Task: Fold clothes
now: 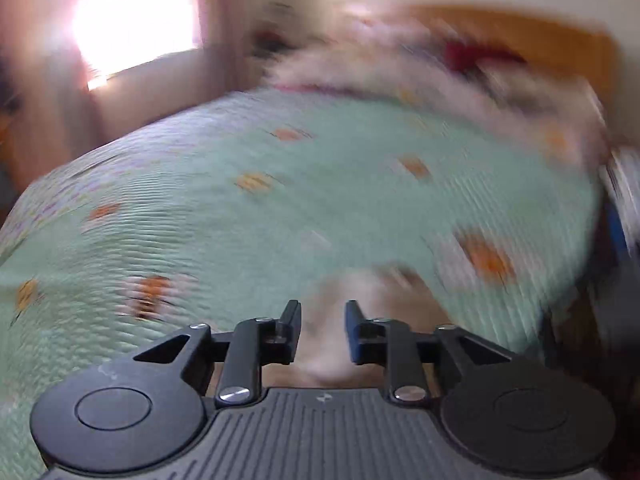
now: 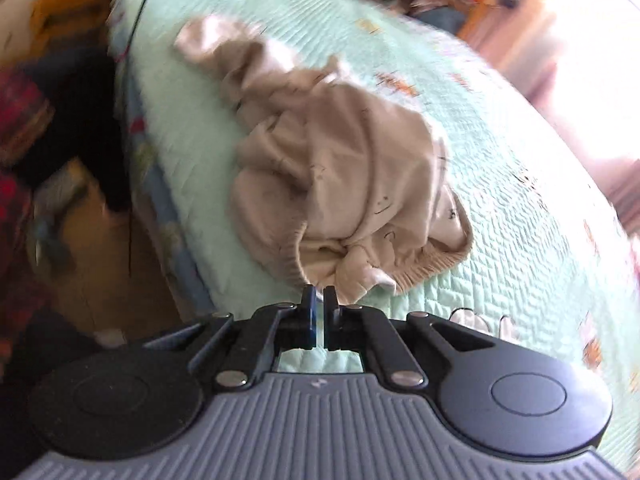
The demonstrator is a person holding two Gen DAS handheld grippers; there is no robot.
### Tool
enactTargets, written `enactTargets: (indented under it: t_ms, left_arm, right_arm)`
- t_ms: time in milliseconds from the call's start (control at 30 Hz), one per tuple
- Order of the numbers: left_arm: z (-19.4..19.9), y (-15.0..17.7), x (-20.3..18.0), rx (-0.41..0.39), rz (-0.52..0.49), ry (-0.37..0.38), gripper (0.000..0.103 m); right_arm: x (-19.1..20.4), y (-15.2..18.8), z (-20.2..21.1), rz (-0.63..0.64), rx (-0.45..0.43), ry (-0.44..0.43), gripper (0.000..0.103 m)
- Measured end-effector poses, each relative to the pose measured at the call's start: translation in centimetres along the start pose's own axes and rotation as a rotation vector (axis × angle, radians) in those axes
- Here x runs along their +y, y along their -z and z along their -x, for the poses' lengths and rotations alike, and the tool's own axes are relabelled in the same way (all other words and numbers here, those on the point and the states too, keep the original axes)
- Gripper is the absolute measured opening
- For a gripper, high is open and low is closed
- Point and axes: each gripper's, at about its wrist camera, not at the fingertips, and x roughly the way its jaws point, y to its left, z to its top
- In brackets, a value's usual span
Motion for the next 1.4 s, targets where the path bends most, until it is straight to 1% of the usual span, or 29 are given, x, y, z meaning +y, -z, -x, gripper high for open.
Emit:
enactTargets:
  t_ms: [33, 67, 167, 200, 233, 267, 333, 400, 467, 500, 533, 567, 600, 633, 667, 700, 733, 833, 900, 967, 1033, 1067, 1100, 1167, 1200, 1233, 1300, 1333, 1400]
  left_arm:
    - [-0.5, 0.9, -2.2, 0.019, -0.079, 0.015, 0.032]
    - [-0.7, 1.8, -4.4, 0.015, -0.167, 0.009, 0.037]
    - [-1.4, 3.2, -9.2, -0.02, -0.421, -0.035, 0.049]
    - [-1.6, 3.3, -10.3, -0.031, -0.497, -0.048, 0.056]
    - [-1.9, 3.3, -11.2, -0.042, -0.555, -0.066, 0.059]
    - [-2.4, 3.0, -11.7, -0.05, -0.59, -0.079, 0.064]
    - [-3.2, 2.4, -12.1, -0.038, -0.625, -0.059, 0.065]
    - [-4.6, 2.0, -11.7, 0.02, -0.639, -0.014, 0.067]
    - [-6.4, 2.0, -11.0, 0.07, -0.649, -0.01, 0.067]
    - [-7.2, 2.0, -10.6, 0.099, -0.646, 0.0, 0.064]
    - [-7.8, 2.1, -9.9, 0.126, -0.62, 0.021, 0.058]
    - [-8.4, 2.1, -9.2, 0.151, -0.592, 0.044, 0.036]
    - [-8.8, 1.9, -8.8, 0.171, -0.55, 0.073, 0.015]
    - [-9.0, 1.7, -8.5, 0.172, -0.512, 0.077, 0.012]
    - [-9.1, 1.6, -8.3, 0.172, -0.475, 0.079, 0.01]
    - [-9.1, 1.2, -8.1, 0.164, -0.437, 0.06, 0.009]
    - [-8.7, 0.7, -7.8, 0.143, -0.384, 0.043, 0.009]
    - [-5.5, -2.4, -4.4, 0.009, -0.122, -0.003, 0.008]
    - [-2.3, -3.9, -1.4, -0.101, 0.057, -0.001, 0.008]
    - [0.8, -4.6, 1.3, -0.189, 0.185, 0.011, 0.008]
    - [2.7, -4.2, 2.8, -0.216, 0.244, 0.024, 0.008]
    - [3.4, -3.6, 3.1, -0.216, 0.261, 0.031, 0.008]
    - [3.6, -2.9, 3.1, -0.207, 0.262, 0.013, 0.008]
    - [3.4, -0.9, 2.7, -0.153, 0.246, -0.018, 0.009]
    - [2.8, 0.3, 2.7, -0.116, 0.264, -0.017, 0.009]
    - [2.2, 1.6, 2.6, -0.078, 0.277, 0.0, 0.009]
    - [0.5, 4.3, 1.1, -0.005, 0.258, 0.054, 0.01]
    - [-0.7, 5.5, 0.0, 0.036, 0.239, 0.071, 0.01]
    - [-2.4, 7.5, -2.0, 0.102, 0.196, 0.07, 0.011]
  right_arm:
    - [-0.1, 0.3, 0.2, -0.059, -0.021, -0.022, 0.004]
    - [0.0, 0.6, 0.6, -0.095, -0.054, -0.023, 0.004]
    - [0.7, 1.3, 1.5, -0.162, -0.124, -0.011, 0.008]
    - [1.1, 1.3, 1.5, -0.155, -0.142, 0.007, 0.013]
    - [1.6, 1.2, 1.5, -0.131, -0.148, 0.036, 0.02]
    - [2.0, 1.1, 1.4, -0.107, -0.154, 0.064, 0.023]
    - [2.7, 0.4, 0.6, -0.048, -0.152, 0.118, 0.04]
    - [2.5, -0.1, -0.5, -0.032, -0.138, 0.096, 0.053]
    - [1.7, -0.4, -2.1, -0.051, -0.129, 0.066, 0.053]
    - [1.2, -0.5, -2.7, -0.073, -0.121, 0.035, 0.052]
    - [0.8, -0.6, -3.2, -0.096, -0.115, -0.004, 0.049]
    - [0.5, -0.7, -3.6, -0.119, -0.109, -0.042, 0.044]
    - [0.4, -0.8, -3.9, -0.121, -0.102, -0.053, 0.025]
    - [0.4, -0.9, -4.2, -0.123, -0.095, -0.064, 0.014]
    - [0.6, -1.0, -4.0, -0.106, -0.1, -0.05, 0.013]
    - [0.8, -1.2, -3.9, -0.089, -0.104, -0.036, 0.006]
    - [0.9, -1.4, -3.5, -0.076, -0.109, -0.032, 0.006]
    - [1.3, -1.9, -2.3, 0.002, -0.101, -0.002, 0.006]
    - [1.8, -2.1, -1.6, 0.087, -0.073, 0.036, 0.006]
    - [2.0, -2.0, -1.1, 0.178, -0.027, 0.097, 0.006]
    - [1.6, -1.8, -0.7, 0.258, 0.011, 0.208, 0.006]
    - [1.2, -1.8, -0.5, 0.293, 0.033, 0.269, 0.006]
    - [0.6, -1.8, -0.3, 0.298, 0.04, 0.324, 0.006]
    - [-1.0, -1.9, 0.2, 0.298, 0.052, 0.425, 0.006]
    - [-1.9, -1.8, 0.5, 0.294, 0.057, 0.472, 0.006]
    - [-2.3, -1.7, 0.3, 0.293, 0.068, 0.495, 0.006]
    - [-3.0, -1.4, -0.2, 0.291, 0.091, 0.54, 0.006]
    - [-3.3, -0.9, -0.5, 0.238, 0.097, 0.5, 0.005]
    - [-3.9, -0.1, -1.0, 0.132, 0.109, 0.42, 0.005]
